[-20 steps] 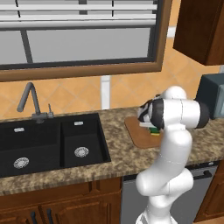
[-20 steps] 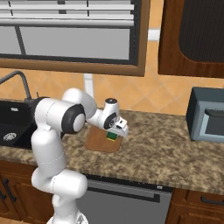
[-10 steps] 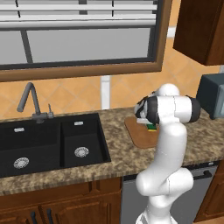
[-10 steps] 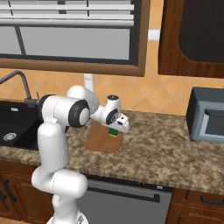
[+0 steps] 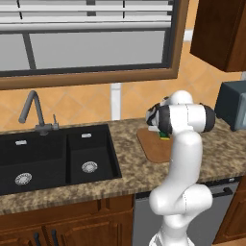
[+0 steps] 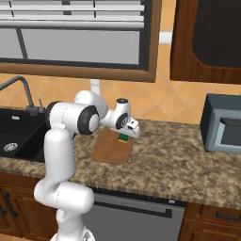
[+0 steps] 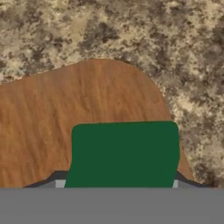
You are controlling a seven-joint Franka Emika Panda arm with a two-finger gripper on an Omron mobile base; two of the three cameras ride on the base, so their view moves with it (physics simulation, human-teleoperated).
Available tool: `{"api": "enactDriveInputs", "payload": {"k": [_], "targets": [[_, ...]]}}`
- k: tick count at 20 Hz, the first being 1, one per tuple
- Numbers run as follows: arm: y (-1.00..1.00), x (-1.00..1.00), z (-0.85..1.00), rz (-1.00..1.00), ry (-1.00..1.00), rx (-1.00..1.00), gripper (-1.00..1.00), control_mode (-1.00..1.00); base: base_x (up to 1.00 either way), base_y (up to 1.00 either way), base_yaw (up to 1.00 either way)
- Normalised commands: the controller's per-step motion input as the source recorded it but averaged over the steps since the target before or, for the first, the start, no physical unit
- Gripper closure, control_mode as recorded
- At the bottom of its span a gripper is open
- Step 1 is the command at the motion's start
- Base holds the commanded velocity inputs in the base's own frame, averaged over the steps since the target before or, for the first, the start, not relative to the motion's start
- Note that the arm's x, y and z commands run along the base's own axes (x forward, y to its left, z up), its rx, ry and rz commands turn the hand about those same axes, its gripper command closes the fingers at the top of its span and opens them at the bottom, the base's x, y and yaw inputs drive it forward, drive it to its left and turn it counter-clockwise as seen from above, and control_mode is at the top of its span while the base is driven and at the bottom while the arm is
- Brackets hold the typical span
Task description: Pick up the sponge from the counter and clean the cutting board by briefly scrubbing or pressing down on the cutting board. Once finished, release the sponge.
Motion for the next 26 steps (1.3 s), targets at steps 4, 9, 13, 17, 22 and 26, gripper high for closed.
{"api": "enactDriveInputs", "payload": {"k": [4, 9, 13, 17, 22, 26], "targets": [[0.00, 0.51, -0.24, 0.00, 0.03, 0.00, 1.00, -1.00, 0.00, 0.00, 0.00], [0.00, 0.15, -0.38, 0.00, 0.06, 0.00, 1.00, -1.00, 0.00, 0.00, 0.00], [0.12, 0.02, 0.02, 0.00, 0.00, 0.00, 1.00, -1.00, 0.00, 0.00, 0.00], [0.28, -0.02, 0.00, 0.00, -0.01, 0.00, 1.00, -1.00, 0.00, 0.00, 0.00], [0.31, -0.09, -0.07, 0.00, 0.00, 0.00, 1.00, -1.00, 0.00, 0.00, 0.00], [0.18, -0.03, -0.48, 0.00, 0.00, 0.00, 1.00, -1.00, 0.00, 0.00, 0.00]]}}
